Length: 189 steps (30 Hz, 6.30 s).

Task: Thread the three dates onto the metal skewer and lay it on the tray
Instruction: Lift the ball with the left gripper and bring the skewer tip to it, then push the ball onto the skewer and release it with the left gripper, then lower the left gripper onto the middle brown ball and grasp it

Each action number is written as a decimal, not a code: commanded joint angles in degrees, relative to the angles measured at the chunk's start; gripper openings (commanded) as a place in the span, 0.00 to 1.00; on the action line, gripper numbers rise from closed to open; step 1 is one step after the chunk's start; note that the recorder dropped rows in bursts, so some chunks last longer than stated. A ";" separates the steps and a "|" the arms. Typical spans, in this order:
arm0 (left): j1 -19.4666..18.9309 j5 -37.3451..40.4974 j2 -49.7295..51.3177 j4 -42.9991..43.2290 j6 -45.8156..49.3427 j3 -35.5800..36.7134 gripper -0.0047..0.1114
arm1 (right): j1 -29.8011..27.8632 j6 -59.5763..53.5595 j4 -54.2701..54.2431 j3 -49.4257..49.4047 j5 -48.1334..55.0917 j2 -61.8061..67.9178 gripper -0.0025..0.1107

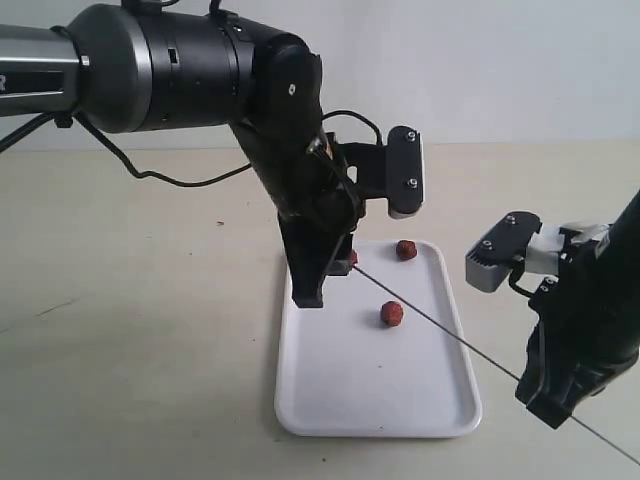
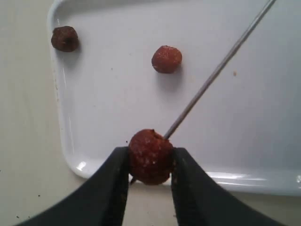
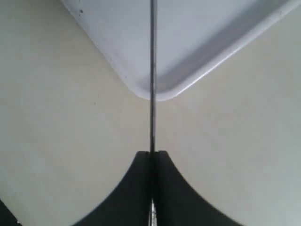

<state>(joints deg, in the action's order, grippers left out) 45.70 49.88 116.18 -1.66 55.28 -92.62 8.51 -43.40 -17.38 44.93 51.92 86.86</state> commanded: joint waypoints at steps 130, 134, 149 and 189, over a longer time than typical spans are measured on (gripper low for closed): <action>-1.76 3.94 4.74 -11.13 -41.24 -3.45 0.52 | -9.99 13.47 -3.19 1.46 -6.56 -16.86 0.02; 0.01 10.56 8.74 -3.47 -46.60 -10.93 0.52 | -9.99 13.47 -3.06 1.46 -5.89 -16.86 0.02; 2.61 12.74 16.74 -1.48 -49.71 -21.42 0.52 | -9.99 21.13 2.73 1.46 -5.81 -16.86 0.02; 3.04 9.33 24.70 -1.37 -48.22 -24.18 0.52 | -9.99 20.97 4.34 1.46 -6.32 -16.86 0.02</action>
<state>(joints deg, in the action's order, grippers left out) 48.57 58.89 140.35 -3.36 6.98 -116.34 -1.41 -22.27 -13.50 45.99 46.49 70.28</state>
